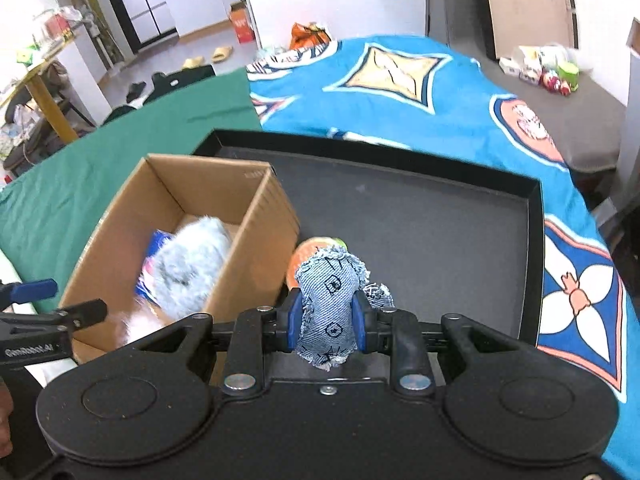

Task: Organize soft objects
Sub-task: 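Lift the denim cloth with the right tool and carry it over the box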

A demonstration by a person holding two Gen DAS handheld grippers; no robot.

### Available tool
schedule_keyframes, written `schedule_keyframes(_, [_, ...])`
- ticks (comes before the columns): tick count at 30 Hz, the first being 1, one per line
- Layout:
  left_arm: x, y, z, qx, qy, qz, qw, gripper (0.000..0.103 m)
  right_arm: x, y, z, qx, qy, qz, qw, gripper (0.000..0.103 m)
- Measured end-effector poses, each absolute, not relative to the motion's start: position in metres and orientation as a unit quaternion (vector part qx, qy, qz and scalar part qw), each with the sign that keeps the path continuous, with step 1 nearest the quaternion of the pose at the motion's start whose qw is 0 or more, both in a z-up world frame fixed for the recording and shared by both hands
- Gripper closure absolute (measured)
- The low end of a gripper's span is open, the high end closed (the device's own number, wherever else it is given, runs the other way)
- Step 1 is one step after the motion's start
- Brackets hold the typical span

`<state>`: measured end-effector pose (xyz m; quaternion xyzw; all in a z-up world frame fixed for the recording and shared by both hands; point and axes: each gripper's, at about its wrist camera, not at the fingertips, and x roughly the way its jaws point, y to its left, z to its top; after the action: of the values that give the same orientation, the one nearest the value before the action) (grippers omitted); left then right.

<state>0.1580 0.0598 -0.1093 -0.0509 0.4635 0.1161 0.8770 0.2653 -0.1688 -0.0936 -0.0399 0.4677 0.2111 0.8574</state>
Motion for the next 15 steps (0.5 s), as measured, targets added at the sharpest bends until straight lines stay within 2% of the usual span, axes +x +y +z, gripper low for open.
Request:
schedule_keyframes(9, [0.157,0.058,-0.111,-0.048,0.459,0.104,0.881,0.026,0.253,-0.147,-0.070,-0.067,0.420,0.235,0.874,0.077])
schedule_keyframes(15, [0.158,0.061,-0.113,-0.054,0.462,0.102,0.879,0.036,0.247,-0.136,-0.063,-0.082,0.398,0.242,0.881,0.077])
